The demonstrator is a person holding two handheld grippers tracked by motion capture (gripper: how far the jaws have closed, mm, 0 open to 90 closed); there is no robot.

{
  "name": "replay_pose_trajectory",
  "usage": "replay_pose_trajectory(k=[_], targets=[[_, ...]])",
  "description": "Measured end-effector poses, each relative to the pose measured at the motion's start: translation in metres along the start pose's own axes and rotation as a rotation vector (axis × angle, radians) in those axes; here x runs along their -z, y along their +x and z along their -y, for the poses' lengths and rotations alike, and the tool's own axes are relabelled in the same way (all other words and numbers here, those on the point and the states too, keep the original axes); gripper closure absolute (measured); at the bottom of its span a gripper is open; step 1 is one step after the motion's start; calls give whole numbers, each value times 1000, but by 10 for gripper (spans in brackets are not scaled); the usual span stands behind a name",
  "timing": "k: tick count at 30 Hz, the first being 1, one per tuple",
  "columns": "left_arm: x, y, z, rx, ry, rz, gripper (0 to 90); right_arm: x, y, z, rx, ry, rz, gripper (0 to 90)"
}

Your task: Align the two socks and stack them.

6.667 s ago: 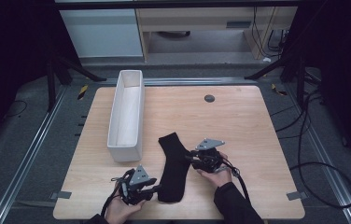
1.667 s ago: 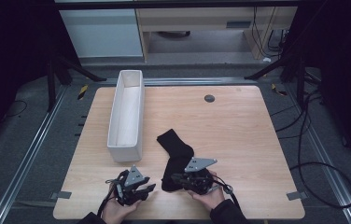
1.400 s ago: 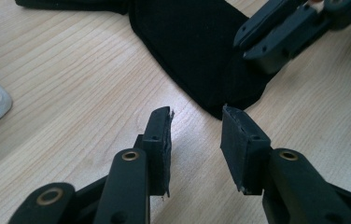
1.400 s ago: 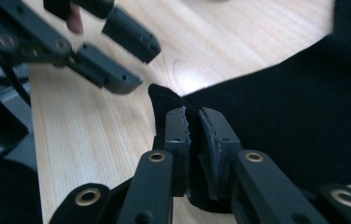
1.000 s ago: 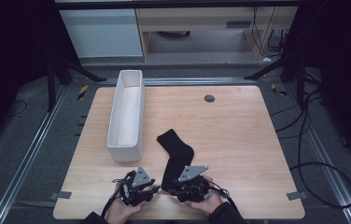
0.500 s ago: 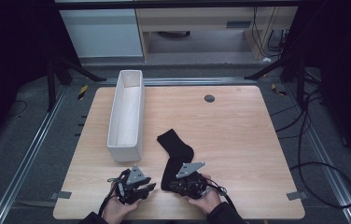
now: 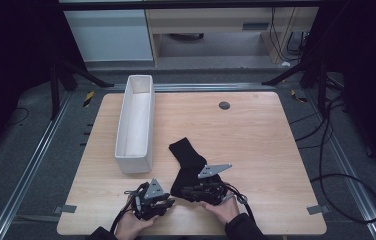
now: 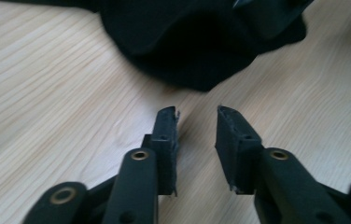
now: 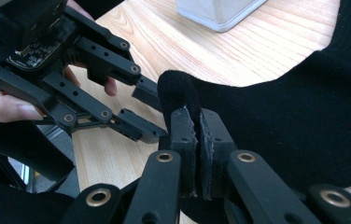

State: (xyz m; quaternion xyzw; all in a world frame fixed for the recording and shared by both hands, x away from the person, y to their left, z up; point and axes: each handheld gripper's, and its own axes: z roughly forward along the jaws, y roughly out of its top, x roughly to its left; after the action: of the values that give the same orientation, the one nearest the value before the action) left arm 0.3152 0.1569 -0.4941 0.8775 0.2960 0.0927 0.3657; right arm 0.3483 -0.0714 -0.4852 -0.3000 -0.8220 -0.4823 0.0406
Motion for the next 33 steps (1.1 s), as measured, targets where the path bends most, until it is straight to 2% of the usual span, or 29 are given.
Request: replay_pose_trajectory(k=[2, 6, 9, 12, 17, 25, 27, 29, 31, 33], targets=[[-3, -1, -1, -16, -3, 17, 703, -2, 0, 0, 7, 1, 4, 857], [-5, -1, -2, -20, -3, 9, 679, -6, 0, 3, 16, 16, 16, 830], [-6, 1, -2, -18, 1, -4, 657, -5, -1, 3, 25, -6, 29, 792], [-5, 3, -3, -17, -13, 7, 668, -1, -2, 1, 23, -27, 29, 794], [-4, 2, -5, -32, -38, 39, 726, -2, -2, 2, 7, -37, 23, 851], [5, -3, -6, -55, -85, 70, 858, 2, -2, 0, -9, -87, 11, 858], [7, -5, -5, -60, -85, 77, 872, 2, -1, 0, -10, -86, 10, 850], [9, -7, -4, -66, -81, 85, 877, 1, -2, 1, -1, -80, 25, 791], [12, -9, -2, -70, -78, 90, 878, -1, -1, 2, 20, -60, 51, 759], [16, -12, 0, -71, -72, 86, 879, -5, -1, 4, 13, -33, 48, 733]])
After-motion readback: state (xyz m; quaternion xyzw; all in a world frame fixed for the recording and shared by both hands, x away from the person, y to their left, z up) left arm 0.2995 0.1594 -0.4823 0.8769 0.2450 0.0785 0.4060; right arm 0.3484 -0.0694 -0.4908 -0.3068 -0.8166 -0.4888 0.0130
